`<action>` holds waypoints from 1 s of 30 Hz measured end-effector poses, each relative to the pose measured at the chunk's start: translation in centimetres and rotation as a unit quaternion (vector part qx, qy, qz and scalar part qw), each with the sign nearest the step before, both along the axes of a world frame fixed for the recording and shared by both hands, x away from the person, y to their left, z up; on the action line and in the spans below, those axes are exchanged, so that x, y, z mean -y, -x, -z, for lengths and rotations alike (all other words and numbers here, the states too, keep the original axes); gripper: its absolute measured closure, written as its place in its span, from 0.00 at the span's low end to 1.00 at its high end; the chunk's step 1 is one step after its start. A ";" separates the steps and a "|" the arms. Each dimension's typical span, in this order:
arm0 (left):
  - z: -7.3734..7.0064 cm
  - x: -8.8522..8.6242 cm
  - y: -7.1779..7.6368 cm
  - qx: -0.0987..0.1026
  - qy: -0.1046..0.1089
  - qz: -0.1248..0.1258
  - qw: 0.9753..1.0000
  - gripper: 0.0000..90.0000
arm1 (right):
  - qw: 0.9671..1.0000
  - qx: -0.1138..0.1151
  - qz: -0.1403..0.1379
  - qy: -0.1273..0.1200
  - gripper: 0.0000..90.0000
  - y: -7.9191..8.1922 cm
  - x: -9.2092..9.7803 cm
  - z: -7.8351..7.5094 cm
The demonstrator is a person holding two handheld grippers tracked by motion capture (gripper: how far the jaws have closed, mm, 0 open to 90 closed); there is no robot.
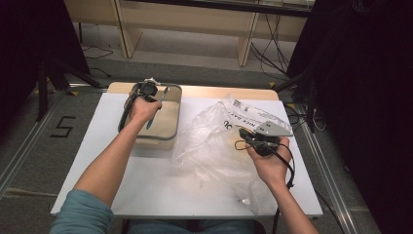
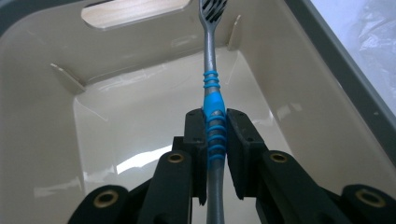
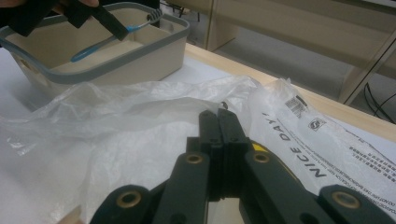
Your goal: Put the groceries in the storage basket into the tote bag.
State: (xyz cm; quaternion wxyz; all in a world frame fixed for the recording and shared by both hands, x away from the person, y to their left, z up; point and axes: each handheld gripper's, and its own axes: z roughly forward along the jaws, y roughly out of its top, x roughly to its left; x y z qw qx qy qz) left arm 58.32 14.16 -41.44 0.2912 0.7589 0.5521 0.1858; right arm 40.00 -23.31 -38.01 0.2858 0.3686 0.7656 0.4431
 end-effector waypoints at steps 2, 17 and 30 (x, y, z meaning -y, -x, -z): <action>-0.3 -0.1 0.2 0.006 0.003 0.001 1.000 0.87 | 1.000 0.001 0.000 0.000 1.00 0.0 0.0 0.0; -1.7 0.2 1.3 0.034 0.015 0.012 0.999 0.87 | 1.000 0.000 0.002 0.001 1.00 0.1 0.0 0.0; -2.7 0.6 2.1 0.049 0.036 0.022 0.998 0.87 | 1.000 -0.003 -0.002 0.003 1.00 0.1 -0.2 0.1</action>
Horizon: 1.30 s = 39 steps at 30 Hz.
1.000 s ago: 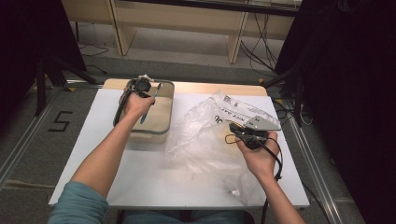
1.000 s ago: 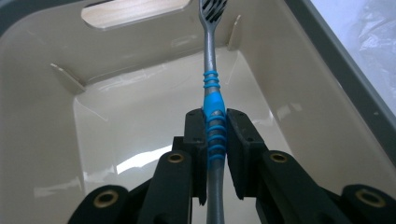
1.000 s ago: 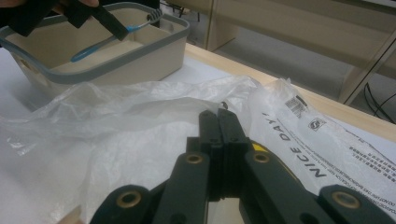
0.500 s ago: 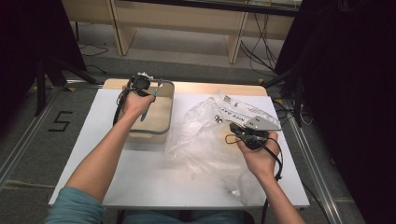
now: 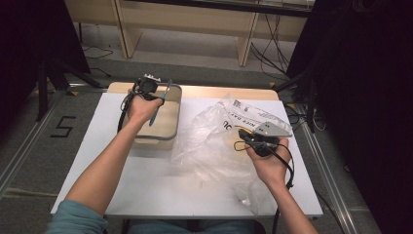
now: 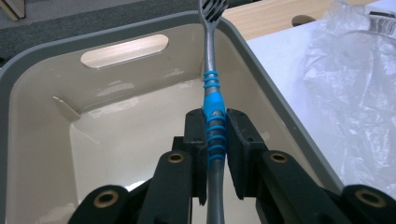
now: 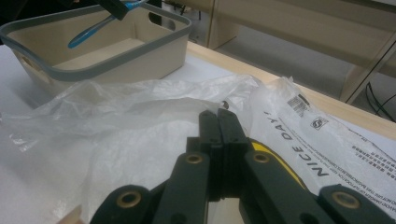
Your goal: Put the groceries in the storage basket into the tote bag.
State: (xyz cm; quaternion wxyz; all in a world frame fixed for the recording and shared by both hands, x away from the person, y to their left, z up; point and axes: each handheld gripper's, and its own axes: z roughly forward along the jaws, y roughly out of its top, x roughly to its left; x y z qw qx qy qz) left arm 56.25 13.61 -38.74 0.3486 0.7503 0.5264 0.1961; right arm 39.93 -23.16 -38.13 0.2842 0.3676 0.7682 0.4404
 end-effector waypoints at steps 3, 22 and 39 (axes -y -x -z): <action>-0.3 0.0 0.3 0.001 0.004 0.005 1.000 0.87 | 1.000 0.000 0.001 -0.001 1.00 0.0 0.0 0.0; -0.8 -1.0 3.1 0.026 0.037 0.028 0.999 0.87 | 1.000 0.001 -0.001 -0.003 1.00 0.0 0.0 -0.1; -2.1 -0.7 6.1 0.059 0.043 0.063 0.995 0.87 | 1.000 0.000 0.000 -0.006 1.00 0.0 0.0 -0.1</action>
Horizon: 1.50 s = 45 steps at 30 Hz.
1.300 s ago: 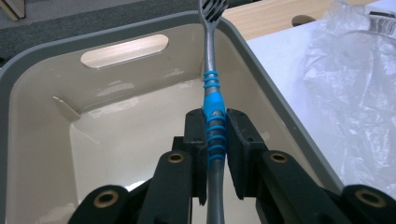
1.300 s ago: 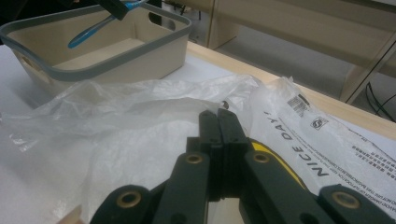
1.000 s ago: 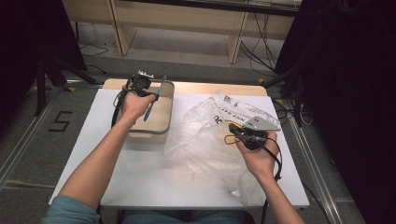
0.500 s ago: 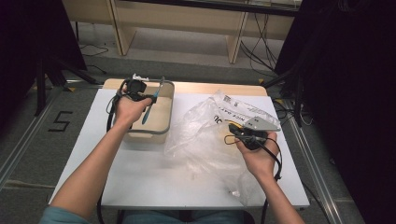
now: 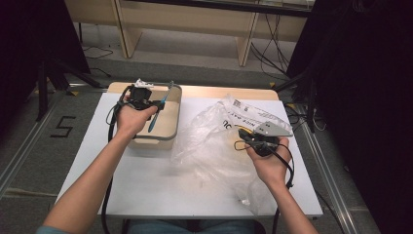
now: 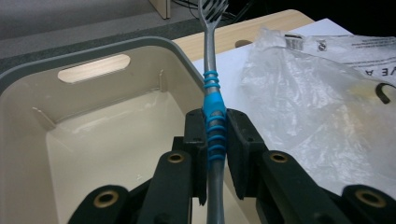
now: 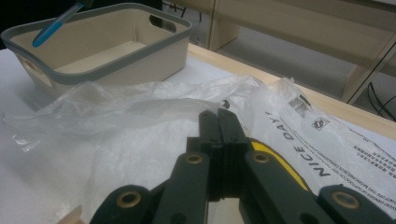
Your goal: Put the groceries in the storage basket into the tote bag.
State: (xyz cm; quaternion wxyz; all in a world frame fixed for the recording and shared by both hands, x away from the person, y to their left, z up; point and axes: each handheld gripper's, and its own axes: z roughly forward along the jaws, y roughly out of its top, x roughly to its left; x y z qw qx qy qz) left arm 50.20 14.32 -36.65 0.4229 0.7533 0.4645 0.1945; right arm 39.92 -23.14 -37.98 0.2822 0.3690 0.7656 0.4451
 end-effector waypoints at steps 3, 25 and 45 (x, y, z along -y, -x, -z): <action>0.0 0.1 0.6 0.008 0.003 0.002 1.000 0.87 | 1.000 0.000 0.000 0.001 1.00 0.0 0.0 0.0; -0.1 2.0 5.2 0.030 0.016 0.057 0.998 0.87 | 1.000 -0.005 0.000 0.002 1.00 -0.1 -0.1 0.2; 0.2 3.6 9.2 0.042 0.009 0.099 0.994 0.87 | 1.000 -0.007 -0.001 0.002 1.00 -0.1 -0.1 0.3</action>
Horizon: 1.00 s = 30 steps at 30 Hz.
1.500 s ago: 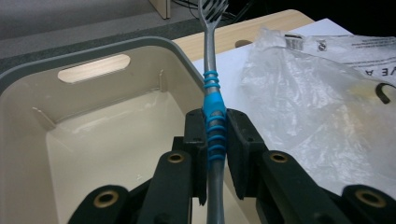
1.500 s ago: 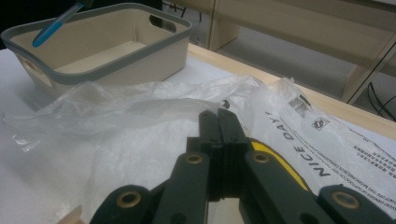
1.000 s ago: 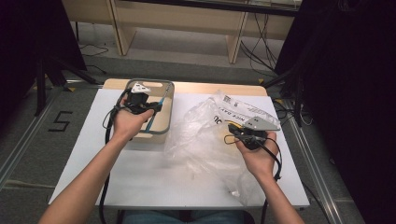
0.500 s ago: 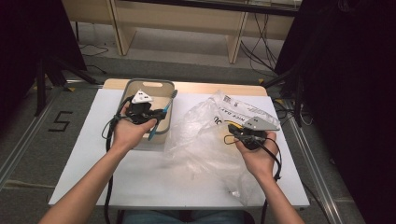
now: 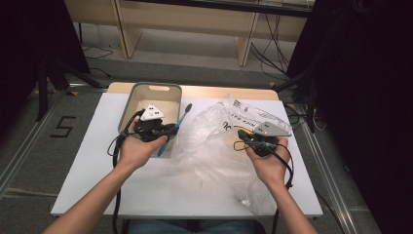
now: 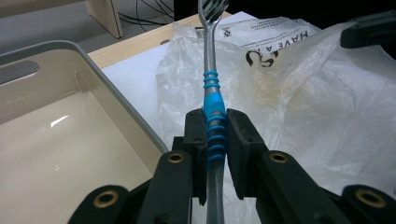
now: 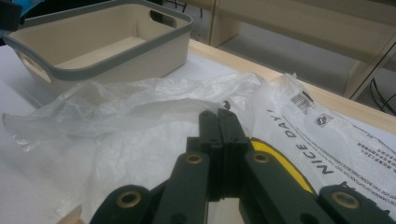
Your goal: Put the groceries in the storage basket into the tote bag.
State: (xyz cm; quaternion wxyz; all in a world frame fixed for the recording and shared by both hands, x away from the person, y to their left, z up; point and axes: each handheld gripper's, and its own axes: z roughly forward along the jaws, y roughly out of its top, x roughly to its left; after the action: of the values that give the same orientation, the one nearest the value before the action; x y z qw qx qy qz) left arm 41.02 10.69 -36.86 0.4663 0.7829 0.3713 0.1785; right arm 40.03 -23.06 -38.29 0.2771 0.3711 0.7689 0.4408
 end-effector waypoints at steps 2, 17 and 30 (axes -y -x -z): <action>0.0 0.1 0.4 0.002 -0.002 0.003 1.000 0.87 | 1.000 0.000 0.000 0.000 1.00 0.0 0.0 0.0; 0.5 2.7 2.9 0.006 -0.016 0.050 0.999 0.87 | 1.000 -0.001 0.001 -0.002 1.00 0.0 0.0 0.0; 1.0 5.2 4.5 0.006 -0.034 0.090 0.995 0.87 | 1.000 -0.002 0.001 -0.006 1.00 0.0 0.1 -0.1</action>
State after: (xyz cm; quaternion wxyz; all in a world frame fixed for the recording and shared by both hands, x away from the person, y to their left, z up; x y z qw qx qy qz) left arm 36.52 5.49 -37.89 0.4556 0.8277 0.2897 0.1533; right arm 39.99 -23.12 -38.20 0.2735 0.3746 0.7665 0.4443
